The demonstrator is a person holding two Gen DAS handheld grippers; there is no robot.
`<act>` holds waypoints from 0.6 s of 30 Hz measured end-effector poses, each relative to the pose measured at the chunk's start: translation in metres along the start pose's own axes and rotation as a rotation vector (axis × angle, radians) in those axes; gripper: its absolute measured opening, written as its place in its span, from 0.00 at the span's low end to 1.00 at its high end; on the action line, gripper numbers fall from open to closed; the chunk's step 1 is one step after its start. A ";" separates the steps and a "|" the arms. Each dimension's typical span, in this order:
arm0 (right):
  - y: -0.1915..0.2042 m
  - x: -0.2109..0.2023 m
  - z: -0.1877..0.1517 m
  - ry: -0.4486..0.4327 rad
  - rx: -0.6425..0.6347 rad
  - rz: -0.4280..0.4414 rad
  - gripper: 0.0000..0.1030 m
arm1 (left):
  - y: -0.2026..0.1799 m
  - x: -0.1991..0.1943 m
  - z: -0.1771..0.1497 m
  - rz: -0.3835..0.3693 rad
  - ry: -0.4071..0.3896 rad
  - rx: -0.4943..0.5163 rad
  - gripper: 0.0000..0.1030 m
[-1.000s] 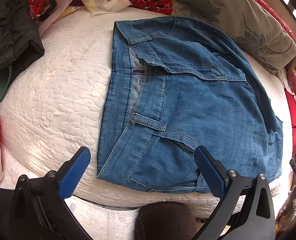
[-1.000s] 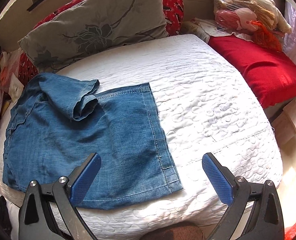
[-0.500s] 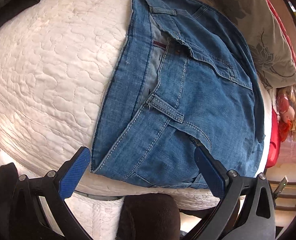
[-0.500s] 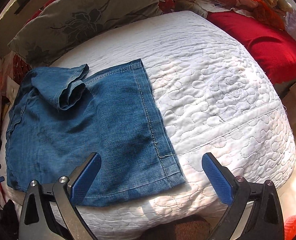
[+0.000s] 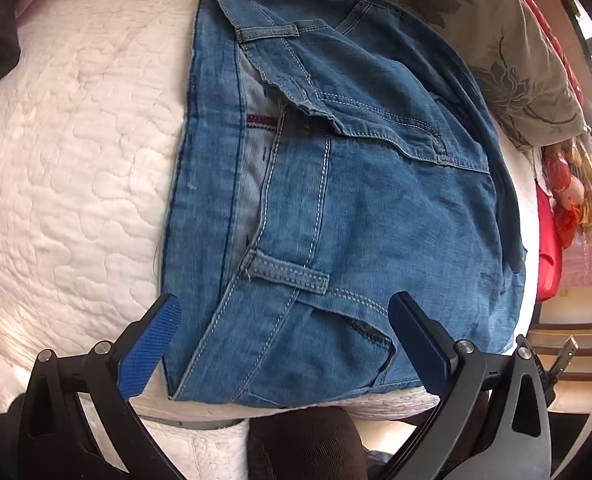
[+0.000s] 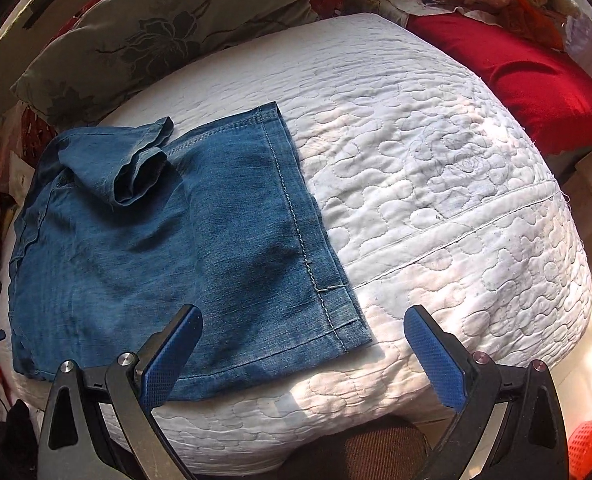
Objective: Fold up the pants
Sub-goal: 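Move both tools over the blue jeans toward the leg hem and waistband, then close the right tool on the hem of the jeans leg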
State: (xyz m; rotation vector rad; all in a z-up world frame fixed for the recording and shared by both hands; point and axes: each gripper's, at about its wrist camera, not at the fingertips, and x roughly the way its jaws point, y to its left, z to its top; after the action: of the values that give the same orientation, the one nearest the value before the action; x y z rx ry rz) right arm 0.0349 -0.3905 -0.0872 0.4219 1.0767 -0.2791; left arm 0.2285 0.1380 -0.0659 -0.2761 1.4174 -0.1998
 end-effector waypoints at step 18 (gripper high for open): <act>-0.001 0.036 0.042 0.040 0.028 0.049 0.75 | -0.033 0.027 0.002 0.015 0.072 0.089 0.80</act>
State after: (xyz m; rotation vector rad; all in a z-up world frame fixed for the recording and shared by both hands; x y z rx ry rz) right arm 0.0840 -0.4116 -0.1021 0.4806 1.1005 -0.2433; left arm 0.2351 0.0990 -0.0816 -0.1863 1.4773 -0.2618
